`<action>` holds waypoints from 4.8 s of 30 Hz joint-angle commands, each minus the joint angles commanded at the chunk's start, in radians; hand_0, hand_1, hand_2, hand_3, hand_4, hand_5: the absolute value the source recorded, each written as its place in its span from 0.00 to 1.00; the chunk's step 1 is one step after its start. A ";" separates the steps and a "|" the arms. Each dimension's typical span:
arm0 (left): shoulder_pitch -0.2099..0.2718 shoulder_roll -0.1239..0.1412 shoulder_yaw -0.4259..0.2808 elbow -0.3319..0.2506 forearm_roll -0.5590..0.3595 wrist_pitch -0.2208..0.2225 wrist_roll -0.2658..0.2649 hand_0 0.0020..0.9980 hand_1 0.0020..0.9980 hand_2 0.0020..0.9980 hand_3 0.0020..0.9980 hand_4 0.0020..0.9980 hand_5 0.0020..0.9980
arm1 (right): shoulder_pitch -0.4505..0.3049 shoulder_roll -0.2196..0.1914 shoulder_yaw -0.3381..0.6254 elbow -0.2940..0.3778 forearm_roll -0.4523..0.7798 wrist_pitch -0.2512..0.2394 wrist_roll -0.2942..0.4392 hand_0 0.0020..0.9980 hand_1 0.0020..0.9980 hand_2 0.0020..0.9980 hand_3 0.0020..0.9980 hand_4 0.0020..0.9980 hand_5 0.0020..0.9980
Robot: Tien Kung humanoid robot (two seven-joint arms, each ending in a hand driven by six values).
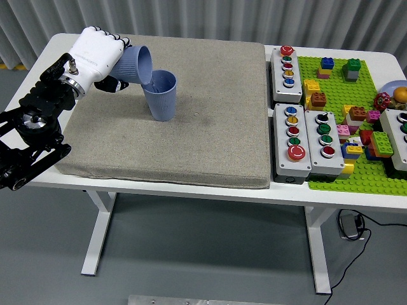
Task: Pick cup pour cup place
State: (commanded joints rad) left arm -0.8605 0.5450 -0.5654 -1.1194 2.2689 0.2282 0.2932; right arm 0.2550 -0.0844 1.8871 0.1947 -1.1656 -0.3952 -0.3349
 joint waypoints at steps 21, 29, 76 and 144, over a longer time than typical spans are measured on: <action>-0.035 0.017 0.061 -0.015 0.000 -0.044 0.028 0.52 0.53 0.54 0.58 0.78 0.24 | -0.012 0.001 -0.002 0.002 -0.003 -0.002 -0.002 0.67 0.55 0.49 0.54 0.01 0.32; -0.040 0.018 0.074 -0.015 0.000 -0.049 0.034 0.53 0.54 0.54 0.58 0.78 0.24 | -0.014 0.001 -0.003 0.001 -0.003 0.000 -0.001 0.67 0.55 0.49 0.54 0.01 0.32; -0.130 0.024 0.165 -0.024 0.000 -0.083 0.054 0.54 0.55 0.55 0.58 0.78 0.19 | 0.003 -0.004 -0.017 0.000 0.023 -0.009 0.007 0.67 0.55 0.49 0.54 0.00 0.31; 0.408 -0.349 -0.493 0.017 -0.670 0.417 -0.312 0.54 0.55 0.57 0.59 0.79 0.22 | -0.042 0.017 0.006 0.001 -0.016 -0.003 0.000 0.67 0.55 0.49 0.54 0.00 0.31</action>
State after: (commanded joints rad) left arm -0.4521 0.1963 -1.0586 -1.1021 1.5990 0.6454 -0.0190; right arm 0.2128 -0.0675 1.8929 0.1958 -1.1817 -0.3985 -0.3353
